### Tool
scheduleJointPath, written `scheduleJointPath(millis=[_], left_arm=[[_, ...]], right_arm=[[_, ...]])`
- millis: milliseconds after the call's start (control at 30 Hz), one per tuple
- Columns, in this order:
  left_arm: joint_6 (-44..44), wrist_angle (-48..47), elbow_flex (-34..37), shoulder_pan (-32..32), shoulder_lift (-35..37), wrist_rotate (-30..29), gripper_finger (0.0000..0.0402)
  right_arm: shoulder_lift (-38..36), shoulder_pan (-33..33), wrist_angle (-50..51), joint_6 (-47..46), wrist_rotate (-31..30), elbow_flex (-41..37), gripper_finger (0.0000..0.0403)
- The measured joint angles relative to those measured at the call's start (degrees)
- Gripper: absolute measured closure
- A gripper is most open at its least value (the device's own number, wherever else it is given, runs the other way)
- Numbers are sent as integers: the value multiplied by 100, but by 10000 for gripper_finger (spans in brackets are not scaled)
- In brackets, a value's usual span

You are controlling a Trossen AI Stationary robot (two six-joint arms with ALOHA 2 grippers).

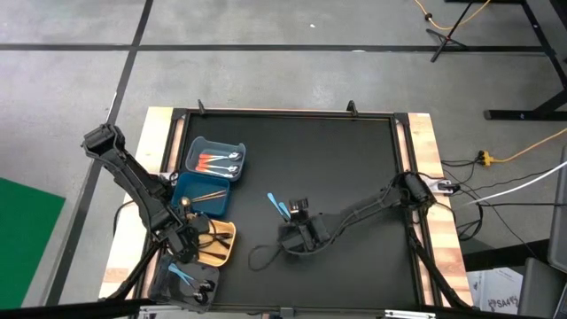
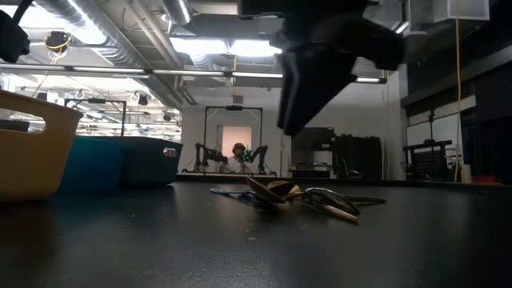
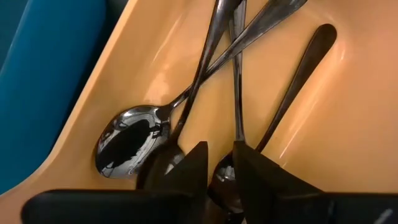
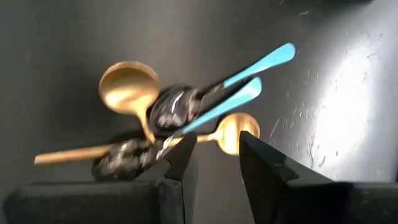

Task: Sort silverware by color (type)
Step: Put the blue spoon into the black bin

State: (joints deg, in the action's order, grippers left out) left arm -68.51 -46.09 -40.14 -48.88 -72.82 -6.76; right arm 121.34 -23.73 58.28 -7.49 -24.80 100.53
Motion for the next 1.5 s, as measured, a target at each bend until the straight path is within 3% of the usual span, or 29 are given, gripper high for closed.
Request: scheduleJointPath(millis=[267, 800, 1500], left_arm=[[-12, 3, 0, 0, 0, 0, 329], [-11, 9, 0, 0, 0, -2, 330], [-9, 22, 0, 0, 0, -261, 331]], right_arm=[[0, 282, -795, -291, 117, 0, 297], [5, 881, -1217, -2550, 587, -142, 297], [11, 877, -2535, -2743, 661, -1235, 297]])
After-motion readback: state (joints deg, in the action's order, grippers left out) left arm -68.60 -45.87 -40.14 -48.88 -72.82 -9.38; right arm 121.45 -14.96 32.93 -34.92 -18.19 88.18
